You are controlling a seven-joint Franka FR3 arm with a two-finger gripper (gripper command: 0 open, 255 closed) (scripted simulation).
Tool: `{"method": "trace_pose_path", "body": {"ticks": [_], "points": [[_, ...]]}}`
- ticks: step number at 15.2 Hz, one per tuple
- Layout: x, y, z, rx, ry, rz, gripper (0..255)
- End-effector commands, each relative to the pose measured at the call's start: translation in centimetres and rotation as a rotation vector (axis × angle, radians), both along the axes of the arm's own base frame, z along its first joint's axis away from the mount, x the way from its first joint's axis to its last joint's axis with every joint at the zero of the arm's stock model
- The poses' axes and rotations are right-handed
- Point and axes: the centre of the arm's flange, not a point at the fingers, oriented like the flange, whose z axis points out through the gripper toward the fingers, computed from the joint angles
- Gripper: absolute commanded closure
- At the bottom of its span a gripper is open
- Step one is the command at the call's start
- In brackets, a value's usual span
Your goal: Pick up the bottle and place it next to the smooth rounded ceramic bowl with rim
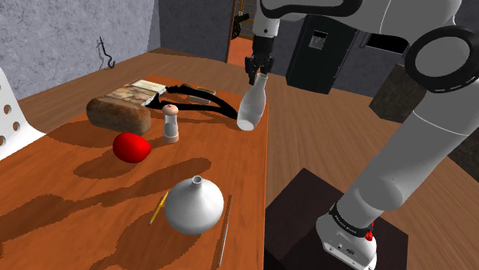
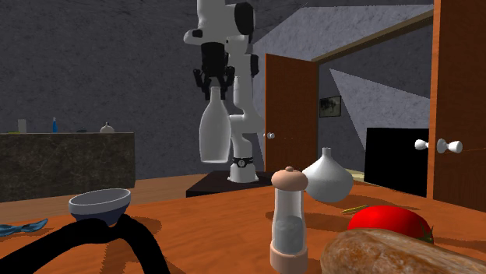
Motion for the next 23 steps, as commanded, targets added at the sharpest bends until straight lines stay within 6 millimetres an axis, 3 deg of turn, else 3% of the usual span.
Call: {"method": "trace_pose_path", "body": {"ticks": [1,9,23], "points": [[0.3,-2.4,-0.2,0.0,0.0,0.001,255],[1.2,-12.7,-0.1,0.0,0.0,0.001,255],[1.2,-12.7,-7.5,0.0,0.0,0.001,255]]}}
